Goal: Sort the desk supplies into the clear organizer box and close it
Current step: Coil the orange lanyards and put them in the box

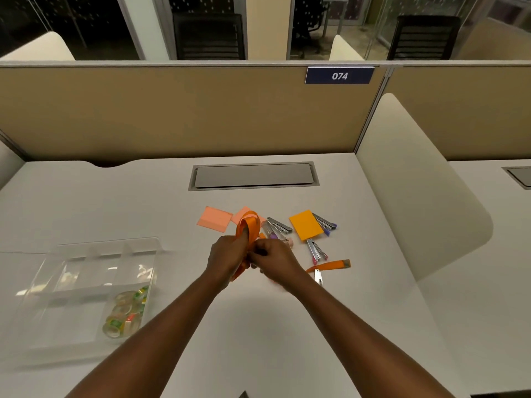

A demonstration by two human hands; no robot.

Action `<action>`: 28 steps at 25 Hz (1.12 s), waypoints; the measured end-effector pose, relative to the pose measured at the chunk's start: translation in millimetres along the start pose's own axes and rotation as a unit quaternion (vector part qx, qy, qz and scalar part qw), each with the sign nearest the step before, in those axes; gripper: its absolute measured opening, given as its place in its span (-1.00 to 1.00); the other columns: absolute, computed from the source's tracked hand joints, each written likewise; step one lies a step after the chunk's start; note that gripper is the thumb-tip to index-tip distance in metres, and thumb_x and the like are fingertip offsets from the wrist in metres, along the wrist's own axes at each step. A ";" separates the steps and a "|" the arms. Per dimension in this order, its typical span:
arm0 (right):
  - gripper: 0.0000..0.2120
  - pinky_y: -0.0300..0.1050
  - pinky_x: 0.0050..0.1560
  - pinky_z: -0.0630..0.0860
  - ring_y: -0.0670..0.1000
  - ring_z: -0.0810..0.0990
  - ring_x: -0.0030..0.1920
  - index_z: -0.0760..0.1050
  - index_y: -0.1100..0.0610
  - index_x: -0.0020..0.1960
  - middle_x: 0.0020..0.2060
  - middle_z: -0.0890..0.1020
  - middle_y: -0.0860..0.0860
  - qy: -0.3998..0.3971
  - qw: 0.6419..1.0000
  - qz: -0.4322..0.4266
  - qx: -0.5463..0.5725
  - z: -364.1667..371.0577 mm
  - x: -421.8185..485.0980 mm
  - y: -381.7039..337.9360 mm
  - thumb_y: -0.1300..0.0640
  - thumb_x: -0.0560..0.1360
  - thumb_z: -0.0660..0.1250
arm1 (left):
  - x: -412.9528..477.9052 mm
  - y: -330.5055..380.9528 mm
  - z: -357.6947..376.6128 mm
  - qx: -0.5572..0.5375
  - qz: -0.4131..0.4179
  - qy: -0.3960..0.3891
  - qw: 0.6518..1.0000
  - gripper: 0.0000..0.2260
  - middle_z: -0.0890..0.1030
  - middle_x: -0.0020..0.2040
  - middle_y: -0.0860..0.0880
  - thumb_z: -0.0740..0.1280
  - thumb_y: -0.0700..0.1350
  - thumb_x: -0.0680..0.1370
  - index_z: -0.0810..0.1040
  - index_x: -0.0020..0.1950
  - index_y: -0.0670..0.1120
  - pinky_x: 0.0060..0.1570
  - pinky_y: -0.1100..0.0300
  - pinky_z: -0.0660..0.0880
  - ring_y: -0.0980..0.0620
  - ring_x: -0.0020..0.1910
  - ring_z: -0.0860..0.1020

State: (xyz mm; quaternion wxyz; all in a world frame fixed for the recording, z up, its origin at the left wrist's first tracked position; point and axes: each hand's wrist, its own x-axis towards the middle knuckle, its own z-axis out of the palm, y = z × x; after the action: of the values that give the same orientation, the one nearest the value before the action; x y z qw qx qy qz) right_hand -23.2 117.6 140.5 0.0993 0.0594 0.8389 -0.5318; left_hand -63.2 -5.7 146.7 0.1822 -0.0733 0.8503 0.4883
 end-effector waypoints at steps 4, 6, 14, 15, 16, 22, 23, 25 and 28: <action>-0.80 -0.15 -0.09 0.56 0.01 0.67 -0.06 0.60 0.11 0.04 -0.07 0.71 0.02 0.106 0.993 0.052 0.018 -2.7 4.4 38.5 0.01 0.58 0.30 | -2.1 -18.3 -1.8 -0.096 -0.099 -0.017 0.990 -0.22 0.50 -0.41 -0.08 0.07 0.55 0.37 0.68 -0.26 -0.14 -0.30 0.12 0.38 0.00 -0.40 0.42; -0.75 -0.12 -0.05 0.51 0.05 0.63 0.00 0.56 0.13 0.09 -0.02 0.66 0.05 0.141 0.962 0.060 -0.227 -5.0 1.7 75.4 -0.03 0.58 0.28 | -3.7 -26.8 -4.6 -0.121 -0.122 -0.003 0.985 -0.24 0.47 -0.36 -0.10 0.09 0.52 0.37 0.68 -0.23 -0.15 -0.29 0.11 0.38 -0.01 -0.36 0.40; -0.82 0.03 0.08 0.51 0.11 0.58 0.07 0.56 0.10 0.16 0.10 0.61 0.12 0.083 0.846 -0.018 -0.526 0.7 -2.1 145.5 0.10 0.61 0.27 | -9.0 -35.9 -13.4 -0.121 -0.126 0.031 0.984 -0.39 0.59 -0.19 -0.07 0.10 0.40 0.50 0.65 -0.15 -0.09 -0.20 0.07 0.44 -0.04 -0.20 0.49; -0.85 0.01 0.03 0.52 0.10 0.59 0.03 0.60 0.08 0.09 0.04 0.63 0.09 0.107 0.842 -0.034 -0.528 -4.1 0.1 139.2 0.10 0.59 0.28 | -9.2 -35.6 -15.0 -0.128 -0.122 0.034 0.984 -0.43 0.62 -0.11 -0.05 0.12 0.39 0.50 0.63 -0.13 -0.07 -0.15 0.05 0.45 -0.05 -0.14 0.52; -0.84 0.01 0.01 0.51 0.11 0.58 0.03 0.61 0.08 0.08 0.03 0.62 0.08 0.120 0.844 -0.037 -0.521 -10.7 2.6 130.0 0.10 0.59 0.27 | -9.0 -35.2 -17.2 -0.135 -0.116 0.036 0.983 -0.48 0.63 -0.04 -0.04 0.14 0.38 0.51 0.61 -0.12 -0.04 -0.08 0.01 0.45 -0.07 -0.07 0.54; -0.75 -0.01 0.01 0.53 0.12 0.61 0.05 0.60 0.12 0.07 0.01 0.63 0.06 0.152 0.943 -0.010 -0.296 -83.3 11.4 46.0 -0.05 0.56 0.33 | -8.0 -25.0 -30.7 -0.176 -0.086 0.058 0.979 -0.53 0.57 -0.11 -0.05 0.15 0.31 0.55 0.56 -0.04 -0.08 -0.06 0.02 0.44 -0.06 -0.09 0.51; -0.74 -0.02 0.01 0.55 0.11 0.63 0.02 0.60 0.14 0.06 -0.01 0.66 0.07 0.154 0.953 -0.013 -0.260 -93.9 9.9 29.4 -0.05 0.56 0.35 | -8.5 -19.4 -32.7 -0.202 -0.089 0.055 0.974 -0.54 0.55 -0.19 -0.09 0.14 0.28 0.57 0.56 -0.05 -0.10 -0.15 0.06 0.43 -0.04 -0.18 0.50; -0.69 -0.09 0.03 0.53 0.08 0.65 0.04 0.59 0.15 0.16 0.06 0.68 0.08 0.159 0.962 -0.025 -0.220 -108.1 6.4 -5.5 -0.05 0.56 0.35 | -11.8 -3.6 -36.2 -0.253 -0.103 0.050 0.961 -0.54 0.52 -0.27 -0.12 0.11 0.27 0.59 0.55 -0.04 -0.09 -0.23 0.09 0.41 -0.02 -0.28 0.46; -0.67 -0.12 0.05 0.54 0.00 0.63 0.03 0.57 0.11 0.25 0.13 0.67 0.05 0.141 0.978 -0.063 -0.143 -112.6 2.3 -57.7 -0.03 0.55 0.36 | -17.4 24.0 -39.5 -0.284 -0.069 0.036 0.956 -0.54 0.57 -0.23 -0.05 0.06 0.37 0.53 0.53 -0.08 0.05 -0.15 0.04 0.45 -0.01 -0.22 0.53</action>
State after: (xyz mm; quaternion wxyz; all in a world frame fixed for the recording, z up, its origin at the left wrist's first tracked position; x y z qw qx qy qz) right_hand -48.9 194.8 237.4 -0.0465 0.0659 0.9138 -0.3982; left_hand -63.9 -28.2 190.7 0.1564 -0.1976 0.6758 0.6927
